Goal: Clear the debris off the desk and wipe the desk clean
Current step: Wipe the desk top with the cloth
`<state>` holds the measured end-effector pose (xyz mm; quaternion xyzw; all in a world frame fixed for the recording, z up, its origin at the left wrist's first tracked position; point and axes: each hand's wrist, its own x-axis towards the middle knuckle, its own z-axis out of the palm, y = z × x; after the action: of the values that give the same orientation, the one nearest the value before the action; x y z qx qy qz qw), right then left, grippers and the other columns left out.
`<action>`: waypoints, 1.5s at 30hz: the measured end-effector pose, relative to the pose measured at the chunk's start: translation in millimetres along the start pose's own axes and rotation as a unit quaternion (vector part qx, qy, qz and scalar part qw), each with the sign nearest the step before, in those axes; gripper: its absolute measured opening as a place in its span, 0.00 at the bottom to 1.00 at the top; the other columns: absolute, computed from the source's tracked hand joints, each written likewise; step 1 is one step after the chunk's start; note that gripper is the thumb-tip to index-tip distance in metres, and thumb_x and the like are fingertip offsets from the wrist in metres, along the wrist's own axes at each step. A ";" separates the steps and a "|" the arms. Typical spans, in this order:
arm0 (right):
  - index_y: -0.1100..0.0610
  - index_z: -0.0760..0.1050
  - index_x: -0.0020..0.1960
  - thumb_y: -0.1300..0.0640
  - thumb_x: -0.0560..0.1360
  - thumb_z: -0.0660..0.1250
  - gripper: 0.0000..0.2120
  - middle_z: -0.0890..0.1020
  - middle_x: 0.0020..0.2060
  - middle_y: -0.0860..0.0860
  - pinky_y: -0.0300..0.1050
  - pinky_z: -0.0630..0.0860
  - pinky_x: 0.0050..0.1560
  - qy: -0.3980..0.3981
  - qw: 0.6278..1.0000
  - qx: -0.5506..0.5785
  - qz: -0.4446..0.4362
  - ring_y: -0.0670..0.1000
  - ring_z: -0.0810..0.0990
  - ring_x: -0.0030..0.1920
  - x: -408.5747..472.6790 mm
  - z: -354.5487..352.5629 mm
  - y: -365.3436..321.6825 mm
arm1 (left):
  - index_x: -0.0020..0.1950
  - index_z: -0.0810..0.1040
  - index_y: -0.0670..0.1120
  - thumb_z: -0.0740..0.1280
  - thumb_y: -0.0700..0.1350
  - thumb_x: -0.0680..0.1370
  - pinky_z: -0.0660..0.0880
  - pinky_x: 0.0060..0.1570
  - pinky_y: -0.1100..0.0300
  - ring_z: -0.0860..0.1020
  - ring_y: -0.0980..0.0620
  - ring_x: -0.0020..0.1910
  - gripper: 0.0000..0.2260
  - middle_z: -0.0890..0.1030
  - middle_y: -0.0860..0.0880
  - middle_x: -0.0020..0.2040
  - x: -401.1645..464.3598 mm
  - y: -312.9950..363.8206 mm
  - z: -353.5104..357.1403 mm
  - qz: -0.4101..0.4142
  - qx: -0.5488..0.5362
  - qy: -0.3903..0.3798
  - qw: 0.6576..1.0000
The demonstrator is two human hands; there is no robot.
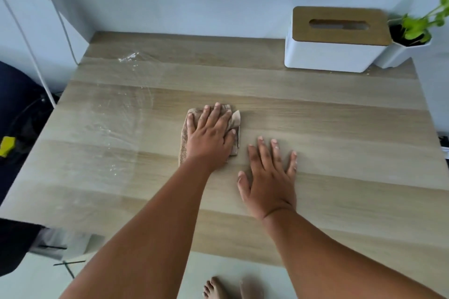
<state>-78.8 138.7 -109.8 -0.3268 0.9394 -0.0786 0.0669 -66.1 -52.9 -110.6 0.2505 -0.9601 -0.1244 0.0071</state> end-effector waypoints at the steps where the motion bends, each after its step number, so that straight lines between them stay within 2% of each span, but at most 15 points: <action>1: 0.50 0.61 0.81 0.41 0.78 0.52 0.33 0.54 0.83 0.50 0.72 0.43 0.78 0.000 1.000 -0.001 0.000 0.57 0.49 0.83 0.5 0.2 0.8 | 0.81 0.60 0.58 0.49 0.63 0.80 0.39 0.79 0.41 0.46 0.53 0.83 0.29 0.53 0.54 0.84 -11.3 -0.2 0.7 -0.004 -0.003 0.001 1.000; 5: 0.51 0.65 0.79 0.45 0.77 0.52 0.32 0.57 0.83 0.49 0.73 0.45 0.77 0.006 1.000 0.013 0.000 0.57 0.53 0.83 -1.3 -2.0 0.0 | 0.82 0.58 0.57 0.50 0.65 0.81 0.38 0.80 0.42 0.43 0.54 0.83 0.29 0.51 0.54 0.84 -64.6 -4.8 -0.5 -0.015 -0.021 -0.013 1.000; 11: 0.49 0.70 0.75 0.41 0.74 0.53 0.32 0.62 0.81 0.49 0.72 0.45 0.78 0.010 1.000 0.022 0.004 0.57 0.55 0.82 -1.1 0.3 2.5 | 0.83 0.54 0.57 0.51 0.67 0.80 0.36 0.79 0.41 0.39 0.54 0.82 0.32 0.48 0.53 0.84 -142.1 -5.7 -3.3 -0.044 -0.012 -0.048 0.998; 15: 0.50 0.77 0.69 0.46 0.71 0.56 0.29 0.71 0.76 0.52 0.72 0.51 0.77 0.047 0.997 0.060 0.012 0.60 0.63 0.78 -6.7 -6.2 -1.1 | 0.82 0.54 0.58 0.50 0.64 0.81 0.35 0.79 0.43 0.37 0.55 0.82 0.29 0.47 0.55 0.84 -190.0 -6.0 -6.6 -0.086 -0.026 -0.049 0.995; 21: 0.55 0.83 0.60 0.51 0.69 0.61 0.23 0.79 0.66 0.55 0.67 0.64 0.71 0.064 0.996 0.056 0.012 0.62 0.73 0.67 -13.9 -16.3 -17.6 | 0.82 0.55 0.60 0.53 0.60 0.83 0.33 0.79 0.48 0.37 0.55 0.82 0.26 0.46 0.56 0.84 -225.4 -31.1 -18.0 -0.107 -0.026 -0.054 0.992; 26: 0.57 0.83 0.56 0.54 0.68 0.66 0.18 0.80 0.63 0.57 0.64 0.71 0.67 0.065 0.989 0.097 -0.088 0.65 0.77 0.62 -29.3 -9.6 -58.6 | 0.83 0.55 0.58 0.52 0.58 0.85 0.31 0.78 0.51 0.32 0.57 0.79 0.26 0.46 0.55 0.84 -241.0 -54.4 -25.3 -0.136 -0.043 -0.043 0.989; 29: 0.56 0.82 0.56 0.55 0.69 0.69 0.17 0.79 0.66 0.56 0.67 0.66 0.72 0.048 0.986 0.091 -0.133 0.64 0.74 0.67 -37.8 1.8 -85.9 | 0.83 0.54 0.57 0.51 0.58 0.85 0.32 0.79 0.50 0.31 0.57 0.78 0.26 0.45 0.54 0.84 -248.0 -72.7 -29.6 -0.165 -0.036 -0.036 0.985; 33: 0.56 0.82 0.58 0.55 0.70 0.69 0.18 0.77 0.68 0.57 0.71 0.60 0.75 0.031 0.987 0.100 -0.124 0.65 0.71 0.72 -36.2 12.3 -115.6 | 0.83 0.52 0.56 0.52 0.57 0.85 0.29 0.78 0.52 0.30 0.57 0.77 0.26 0.44 0.53 0.84 -253.2 -102.7 -39.7 -0.205 -0.043 -0.027 0.977; 37: 0.55 0.81 0.60 0.54 0.71 0.70 0.18 0.76 0.70 0.56 0.73 0.57 0.75 0.024 0.988 0.101 -0.116 0.63 0.70 0.74 -21.3 16.4 -137.8 | 0.84 0.50 0.56 0.52 0.58 0.85 0.29 0.77 0.51 0.33 0.54 0.80 0.27 0.44 0.52 0.84 -250.8 -133.7 -50.9 -0.235 -0.044 -0.022 0.971; 42: 0.51 0.74 0.72 0.48 0.77 0.64 0.24 0.66 0.79 0.54 0.69 0.46 0.79 -0.017 0.994 0.078 -0.073 0.60 0.58 0.80 9.3 19.3 -152.8 | 0.84 0.48 0.55 0.51 0.58 0.86 0.32 0.79 0.48 0.37 0.48 0.82 0.27 0.43 0.49 0.84 -241.6 -168.3 -63.8 -0.277 -0.041 -0.023 0.960; 45: 0.49 0.70 0.76 0.45 0.78 0.61 0.27 0.61 0.81 0.53 0.70 0.44 0.79 -0.020 0.996 0.067 -0.055 0.58 0.53 0.82 23.9 21.7 -160.1 | 0.84 0.48 0.55 0.50 0.58 0.86 0.34 0.79 0.46 0.37 0.47 0.82 0.27 0.43 0.48 0.84 -235.0 -193.2 -70.2 -0.295 -0.038 -0.018 0.955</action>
<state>3.1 -2.4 -102.2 -0.3745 0.9110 -0.1385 0.1034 237.2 -119.0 -77.9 0.5195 -0.8381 -0.1620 -0.0371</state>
